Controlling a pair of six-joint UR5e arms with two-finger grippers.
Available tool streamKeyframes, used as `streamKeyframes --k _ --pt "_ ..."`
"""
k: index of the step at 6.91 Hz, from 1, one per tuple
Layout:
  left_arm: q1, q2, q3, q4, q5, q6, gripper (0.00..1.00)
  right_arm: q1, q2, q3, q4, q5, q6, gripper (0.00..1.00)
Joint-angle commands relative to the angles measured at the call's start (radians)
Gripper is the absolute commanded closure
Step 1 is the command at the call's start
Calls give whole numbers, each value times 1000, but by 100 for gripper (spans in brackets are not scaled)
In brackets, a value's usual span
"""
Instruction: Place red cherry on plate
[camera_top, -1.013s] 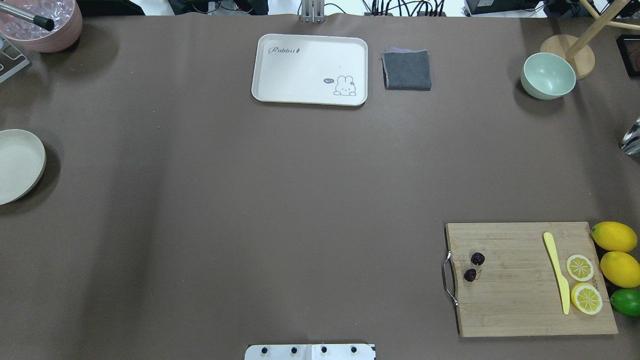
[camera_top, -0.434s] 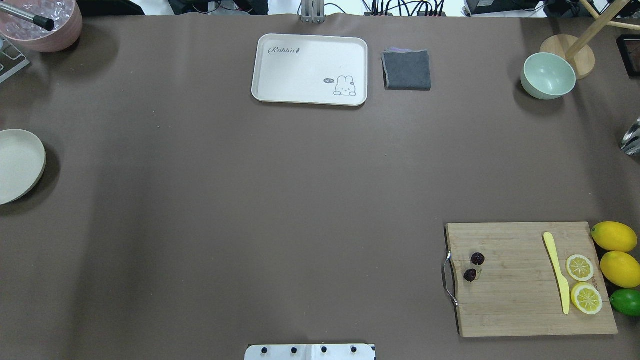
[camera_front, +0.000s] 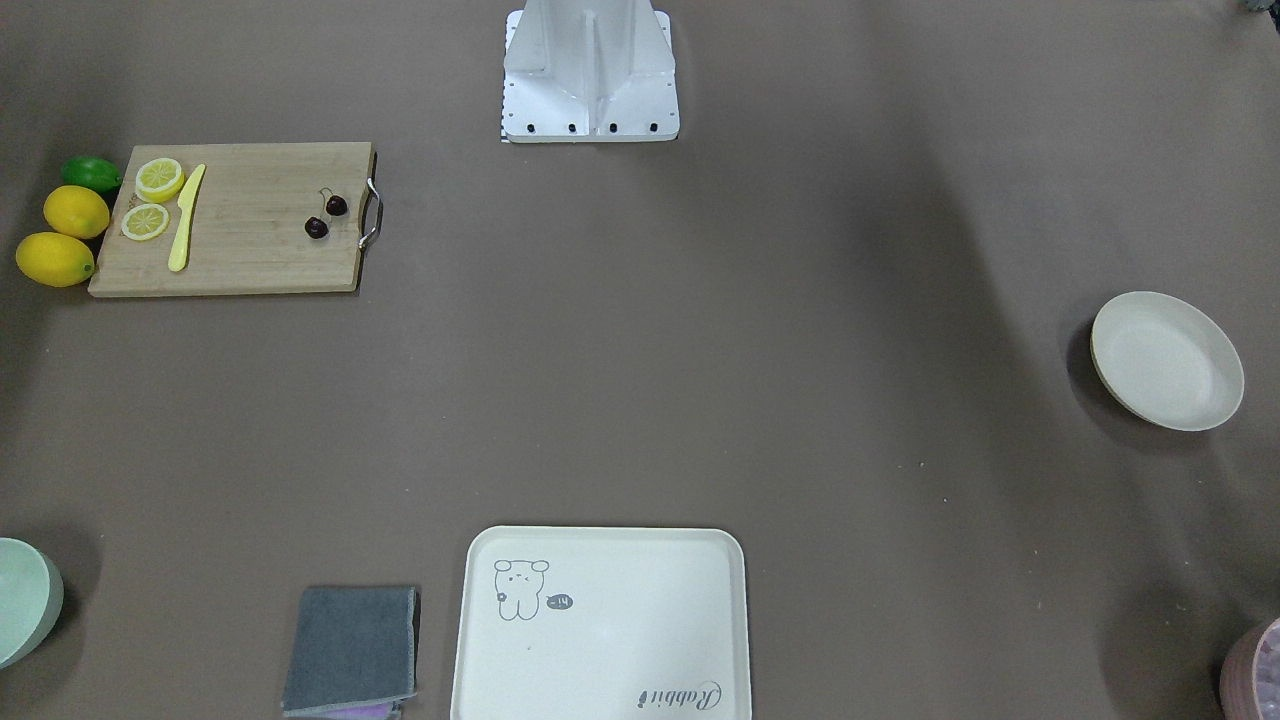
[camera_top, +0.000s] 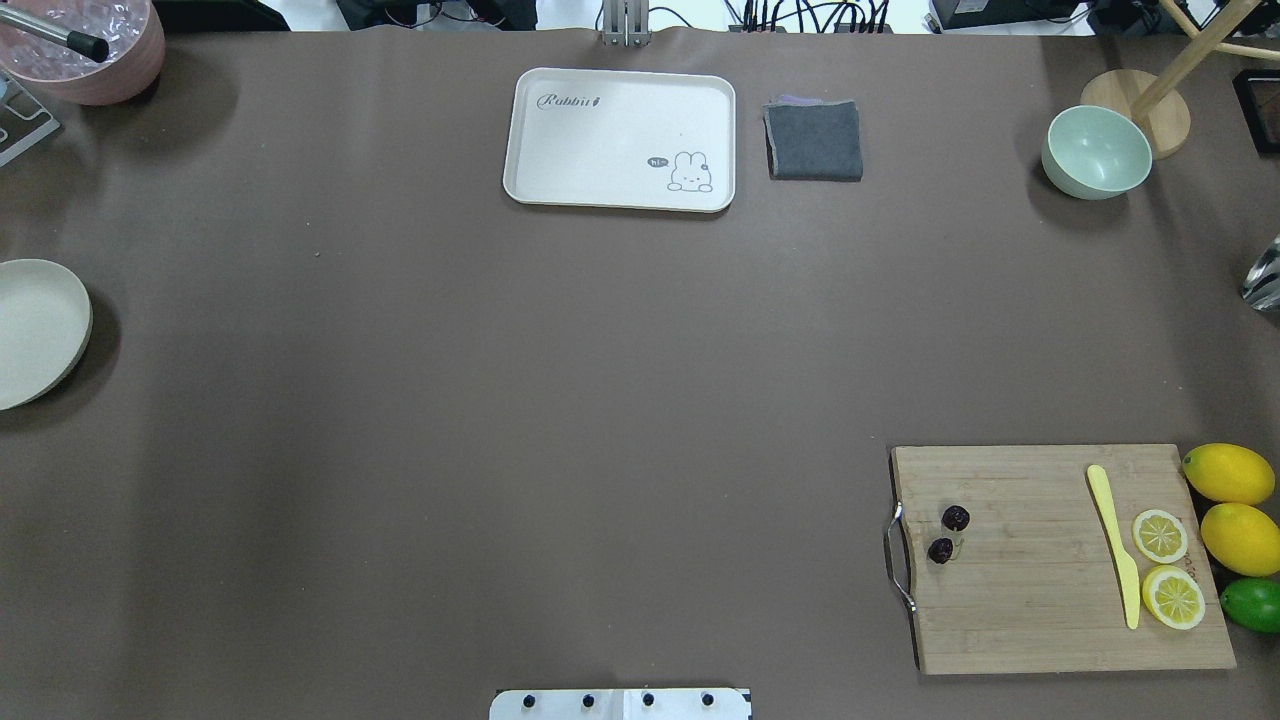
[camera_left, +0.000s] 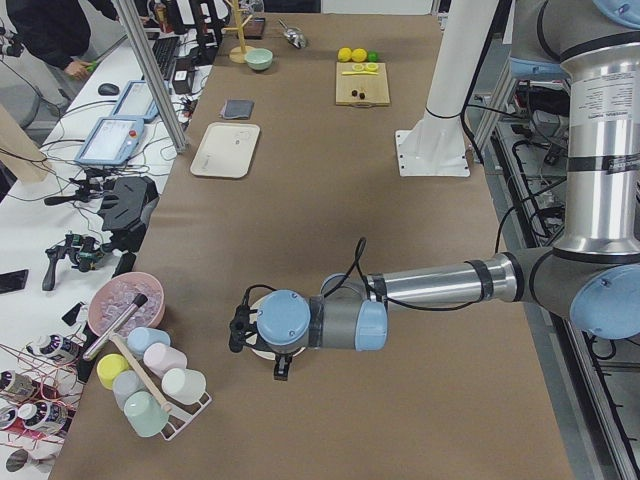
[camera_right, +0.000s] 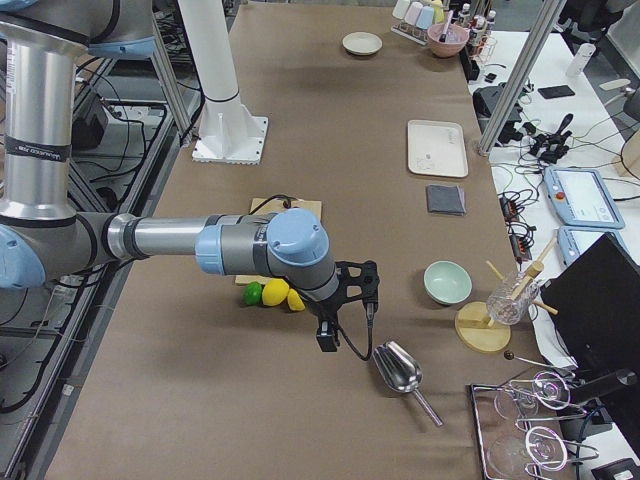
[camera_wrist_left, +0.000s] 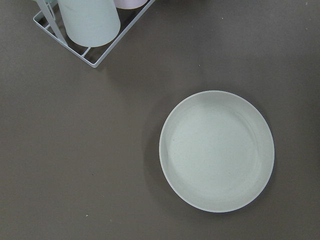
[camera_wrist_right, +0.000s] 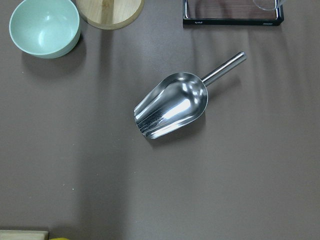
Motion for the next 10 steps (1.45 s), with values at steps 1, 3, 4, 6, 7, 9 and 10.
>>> streamKeyframes --k 1,3,4,6,7,9,10 --pt "121 -68 172 -272 9 -164 2 -1 -10 3 1 0 -8 0" --pt "166 -68 238 -404 10 -272 3 -1 -11 2 1 0 -8 0" --pt "183 -69 252 -429 10 -277 3 -1 -11 2 1 0 -8 0" --pt "203 -70 325 -531 11 -275 3 -1 -11 2 1 -2 -8 0" --pt "208 -68 344 -551 11 -275 3 -1 -11 2 1 -2 -8 0" --pt "223 -50 373 -596 11 -275 3 -1 -11 2 1 0 -8 0" --pt "231 -50 376 -596 11 -286 3 -1 -11 2 1 0 -8 0"
